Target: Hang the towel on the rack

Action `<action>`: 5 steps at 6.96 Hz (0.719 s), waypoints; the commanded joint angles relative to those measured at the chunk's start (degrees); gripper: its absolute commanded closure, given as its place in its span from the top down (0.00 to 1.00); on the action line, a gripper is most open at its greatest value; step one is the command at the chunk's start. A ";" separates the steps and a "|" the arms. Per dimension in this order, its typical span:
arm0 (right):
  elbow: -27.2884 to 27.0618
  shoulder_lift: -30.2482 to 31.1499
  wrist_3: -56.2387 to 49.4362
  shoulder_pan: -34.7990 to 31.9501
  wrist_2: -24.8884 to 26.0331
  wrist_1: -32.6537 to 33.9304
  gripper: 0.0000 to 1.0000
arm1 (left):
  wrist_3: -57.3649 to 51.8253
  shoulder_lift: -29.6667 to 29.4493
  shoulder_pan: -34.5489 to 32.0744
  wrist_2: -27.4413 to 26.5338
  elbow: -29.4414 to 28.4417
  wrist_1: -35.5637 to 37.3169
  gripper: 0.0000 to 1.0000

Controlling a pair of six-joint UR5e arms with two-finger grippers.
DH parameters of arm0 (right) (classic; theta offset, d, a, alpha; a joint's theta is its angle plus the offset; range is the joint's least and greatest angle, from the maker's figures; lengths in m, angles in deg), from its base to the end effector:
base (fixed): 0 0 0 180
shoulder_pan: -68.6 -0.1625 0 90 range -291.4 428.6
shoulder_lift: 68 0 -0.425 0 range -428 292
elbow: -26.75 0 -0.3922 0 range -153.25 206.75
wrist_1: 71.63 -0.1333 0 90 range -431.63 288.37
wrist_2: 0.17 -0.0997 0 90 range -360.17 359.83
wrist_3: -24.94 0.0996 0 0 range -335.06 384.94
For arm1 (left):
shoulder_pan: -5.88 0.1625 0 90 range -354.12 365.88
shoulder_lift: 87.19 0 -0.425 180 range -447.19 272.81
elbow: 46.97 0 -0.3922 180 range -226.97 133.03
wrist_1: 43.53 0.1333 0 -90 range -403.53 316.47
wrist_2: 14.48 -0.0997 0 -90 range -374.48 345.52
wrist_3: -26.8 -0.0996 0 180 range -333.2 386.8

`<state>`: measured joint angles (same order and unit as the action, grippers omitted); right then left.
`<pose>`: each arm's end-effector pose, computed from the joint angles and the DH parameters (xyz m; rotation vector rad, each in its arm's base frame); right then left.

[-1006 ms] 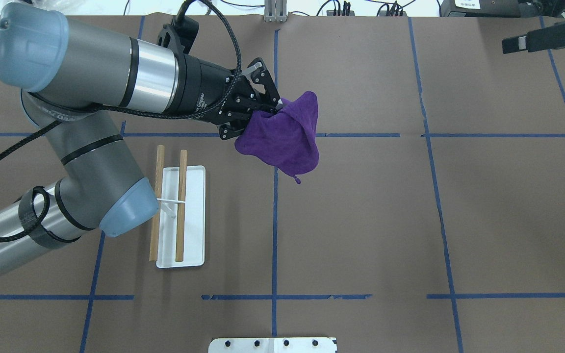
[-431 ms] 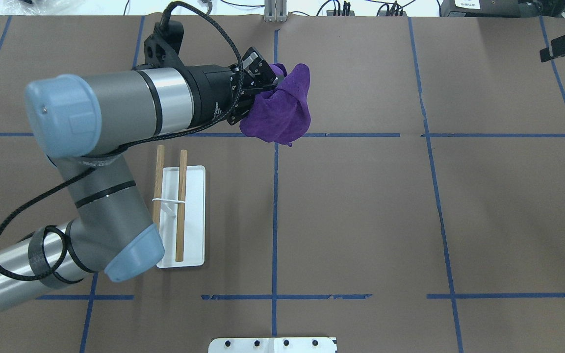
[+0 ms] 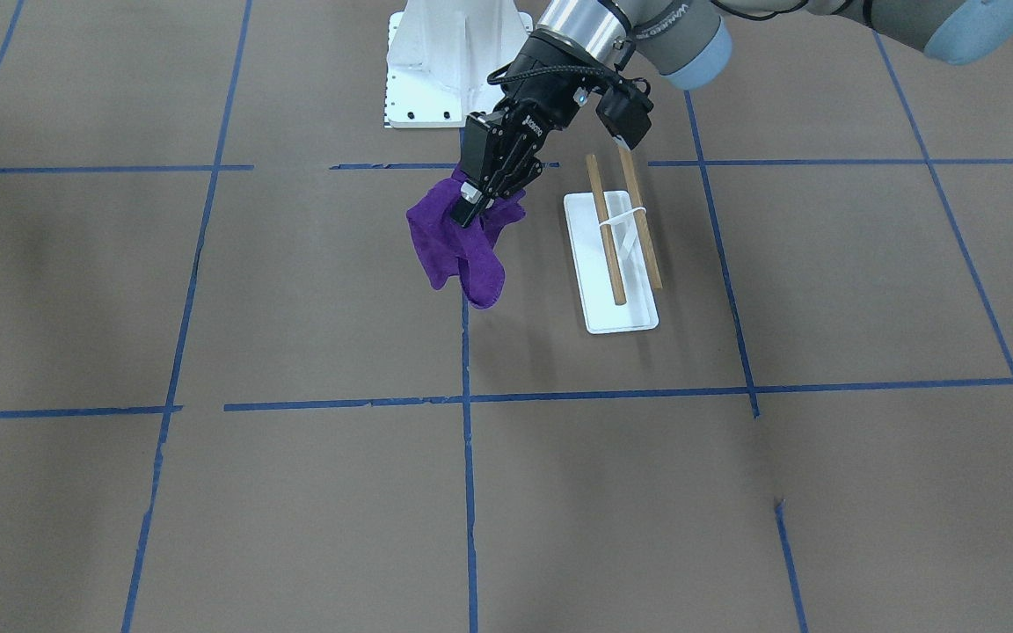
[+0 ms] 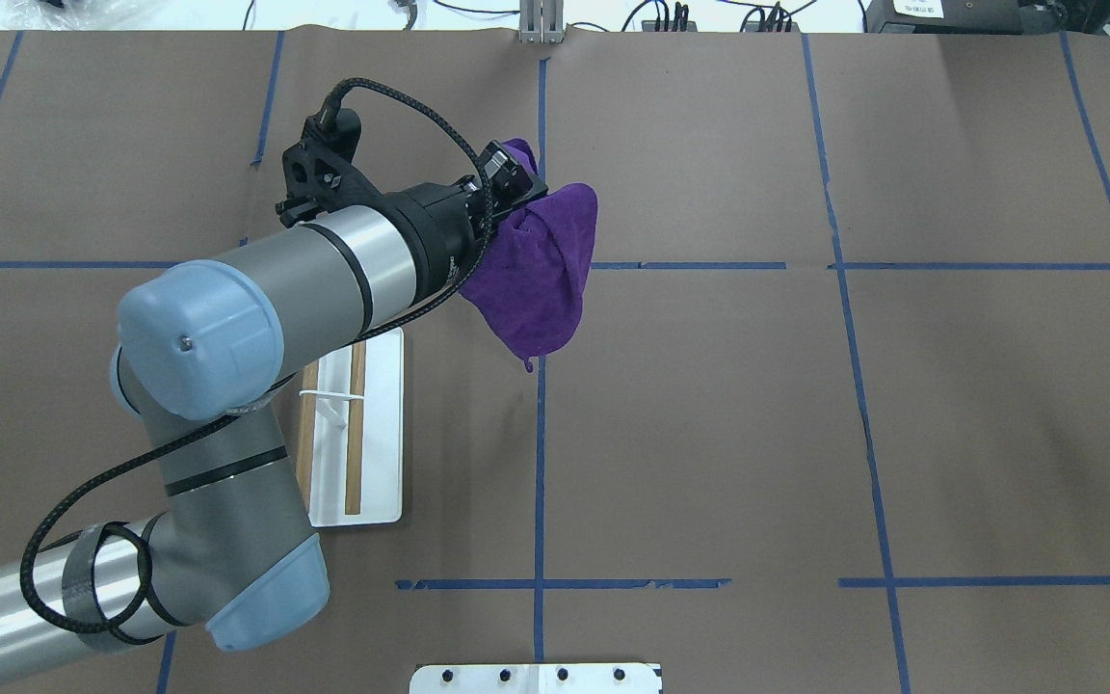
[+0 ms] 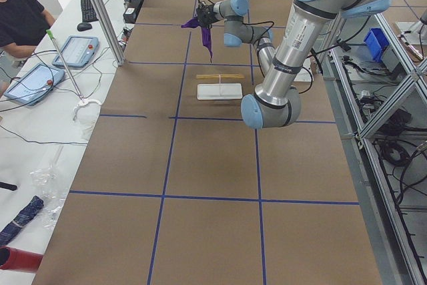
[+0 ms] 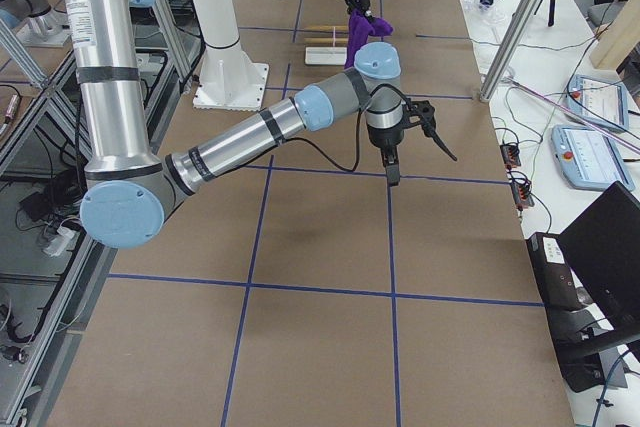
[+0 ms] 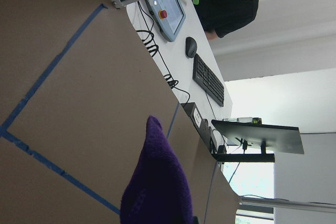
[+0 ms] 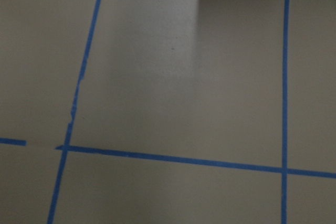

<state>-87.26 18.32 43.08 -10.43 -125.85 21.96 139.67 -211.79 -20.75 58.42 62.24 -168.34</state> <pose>-0.0210 -0.5038 0.4375 0.2395 -0.6954 -0.0115 0.4371 -0.4010 0.0984 0.2991 1.5930 -0.9057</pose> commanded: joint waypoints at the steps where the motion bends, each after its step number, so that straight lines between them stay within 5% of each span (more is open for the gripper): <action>1: 0.27 5.94 -9.75 -2.08 -0.61 0.54 1.00 | 1.03 0.32 6.29 -10.08 5.47 13.50 0.00; 3: 0.54 9.73 -13.54 -2.09 -1.23 0.62 1.00 | 11.53 0.76 10.62 -16.45 6.70 23.33 0.00; 5: 0.63 11.06 -14.01 -2.18 -3.32 0.62 1.00 | 22.60 0.76 11.60 -17.08 12.57 39.30 0.00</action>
<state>-86.69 28.43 29.58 -12.56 -127.85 22.58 155.64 -211.06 -9.87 41.97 71.74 -138.39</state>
